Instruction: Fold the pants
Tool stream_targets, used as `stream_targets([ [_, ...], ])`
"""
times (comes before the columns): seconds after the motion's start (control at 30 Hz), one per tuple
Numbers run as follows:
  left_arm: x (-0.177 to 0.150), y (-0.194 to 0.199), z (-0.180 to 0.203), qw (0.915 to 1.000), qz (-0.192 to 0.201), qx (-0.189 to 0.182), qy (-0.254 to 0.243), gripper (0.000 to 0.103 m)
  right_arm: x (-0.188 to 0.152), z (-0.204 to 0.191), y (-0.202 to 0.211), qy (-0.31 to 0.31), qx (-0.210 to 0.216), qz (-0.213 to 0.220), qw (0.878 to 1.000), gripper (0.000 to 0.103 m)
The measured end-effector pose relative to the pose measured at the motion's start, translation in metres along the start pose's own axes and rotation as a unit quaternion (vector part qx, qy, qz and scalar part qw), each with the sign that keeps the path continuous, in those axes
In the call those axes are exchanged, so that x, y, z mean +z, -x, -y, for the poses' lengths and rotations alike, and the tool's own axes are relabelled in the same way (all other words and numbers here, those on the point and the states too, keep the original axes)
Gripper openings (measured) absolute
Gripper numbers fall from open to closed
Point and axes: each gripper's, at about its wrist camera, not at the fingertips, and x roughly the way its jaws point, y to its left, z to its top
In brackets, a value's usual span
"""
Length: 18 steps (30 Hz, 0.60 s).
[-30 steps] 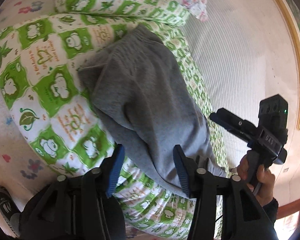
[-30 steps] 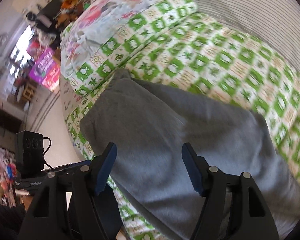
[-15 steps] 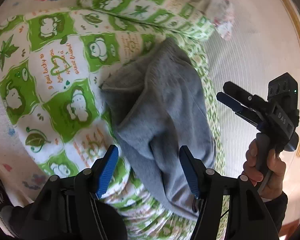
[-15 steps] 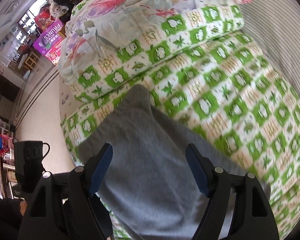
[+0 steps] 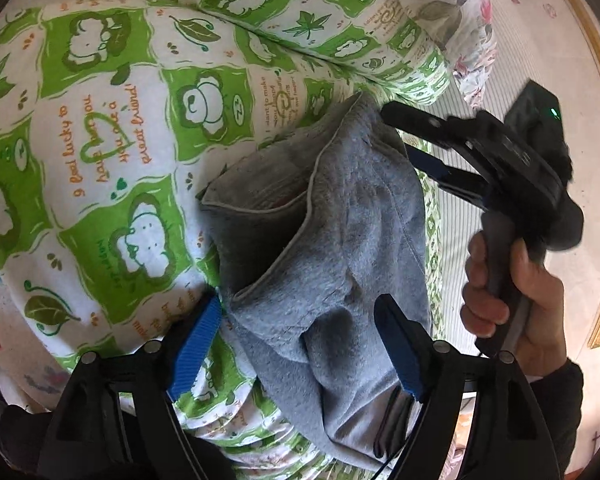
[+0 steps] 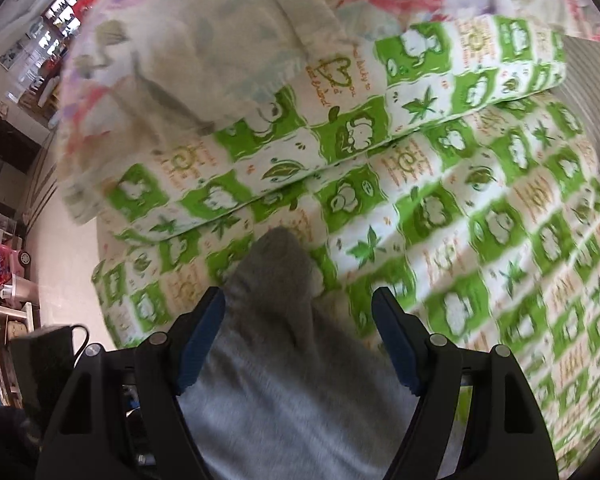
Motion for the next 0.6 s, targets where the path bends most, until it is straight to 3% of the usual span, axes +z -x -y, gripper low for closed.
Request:
stream_targets([
  [0.1,0.000,-0.003,0.005,0.9999,0.004,0.011,-0.012,0.078,0.005,0.000,-0.014,0.000,-0.016,-0.001,1.000,0.076],
  [0.13,-0.001,-0.005,0.006,0.9998,0.006,0.014,-0.014,0.077,0.005,0.001,-0.017,-0.004,-0.012,-0.003,1.000,0.068],
  [0.17,-0.001,-0.006,0.008,0.9997,0.008,0.015,-0.017,0.076,0.004,0.001,-0.021,-0.009,-0.003,-0.005,1.000,0.045],
  [0.23,-0.001,-0.008,0.012,0.9992,0.013,0.019,-0.033,0.056,-0.001,0.002,-0.025,-0.020,0.020,-0.006,1.000,0.026],
  [0.27,-0.001,-0.009,0.014,0.9989,0.011,0.021,-0.041,0.038,-0.002,0.000,-0.023,-0.018,0.019,-0.001,1.000,0.021],
  [0.3,0.000,-0.010,0.014,0.9988,0.007,0.017,-0.045,0.030,-0.003,-0.001,-0.019,-0.015,0.019,0.006,1.000,0.019],
  [0.4,-0.001,-0.008,0.015,0.9988,0.007,0.004,-0.047,0.022,-0.008,-0.003,-0.001,-0.018,0.021,0.026,0.999,0.014],
  [0.6,-0.014,0.012,0.053,0.9942,0.029,-0.009,-0.104,0.020,-0.028,0.005,0.055,-0.034,0.039,0.067,0.996,0.013],
])
